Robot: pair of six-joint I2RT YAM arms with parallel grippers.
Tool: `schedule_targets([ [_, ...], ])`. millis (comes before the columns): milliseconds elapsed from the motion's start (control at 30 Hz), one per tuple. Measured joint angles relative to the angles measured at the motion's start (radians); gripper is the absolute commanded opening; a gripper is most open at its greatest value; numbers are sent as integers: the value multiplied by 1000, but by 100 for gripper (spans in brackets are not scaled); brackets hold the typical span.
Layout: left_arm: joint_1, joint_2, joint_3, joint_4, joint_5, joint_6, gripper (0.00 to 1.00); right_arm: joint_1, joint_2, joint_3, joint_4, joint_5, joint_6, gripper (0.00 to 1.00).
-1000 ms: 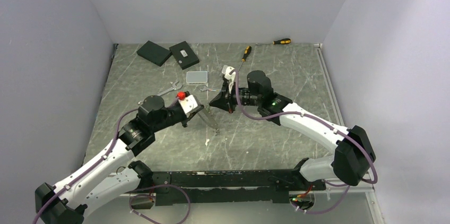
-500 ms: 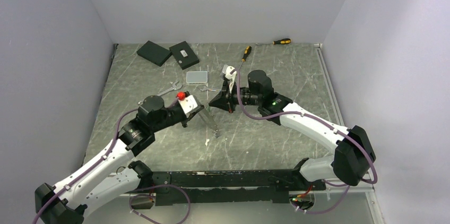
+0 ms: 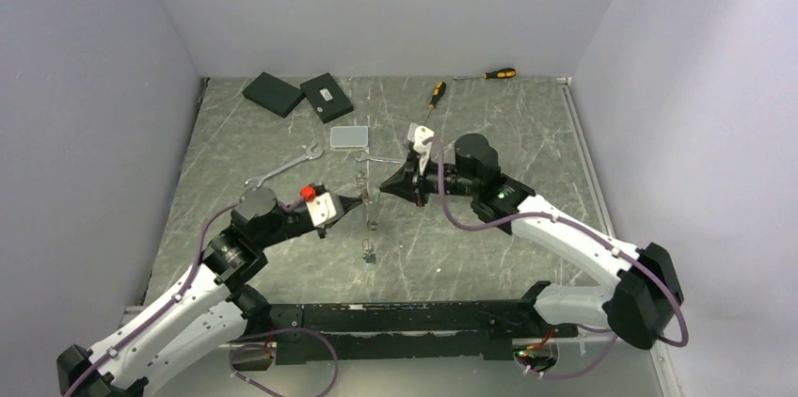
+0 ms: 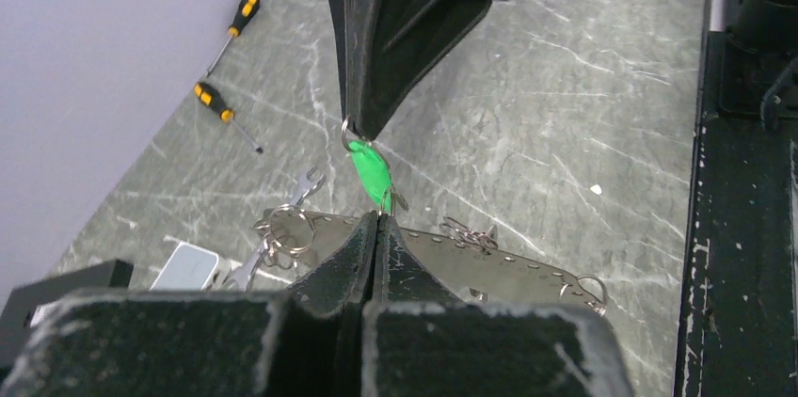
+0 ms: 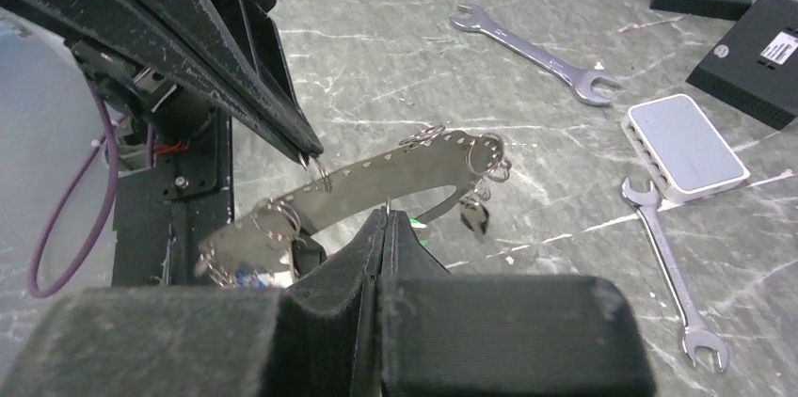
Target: Put the keys on the keyring
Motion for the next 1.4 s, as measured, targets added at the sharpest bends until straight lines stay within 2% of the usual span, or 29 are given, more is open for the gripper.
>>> schedule_targets([
  [267, 0, -119, -160, 152, 156, 148, 0, 0, -130, -154, 81, -9, -59, 0],
  [533, 2, -120, -167, 170, 232, 311, 0, 24, -132, -176, 99, -17, -121, 0],
  [833, 3, -133, -198, 169, 255, 465, 0, 57, -131, -176, 87, -16, -193, 0],
  [1000, 3, -126, -198, 185, 237, 460, 0, 62, -129, -176, 80, -16, -200, 0],
  [1133, 5, -104, -198, 220, 185, 396, 0, 62, -129, -176, 65, -15, -203, 0],
  [1400, 39, -32, -199, 379, 86, 135, 0, 64, -115, -178, 149, -15, -103, 0],
])
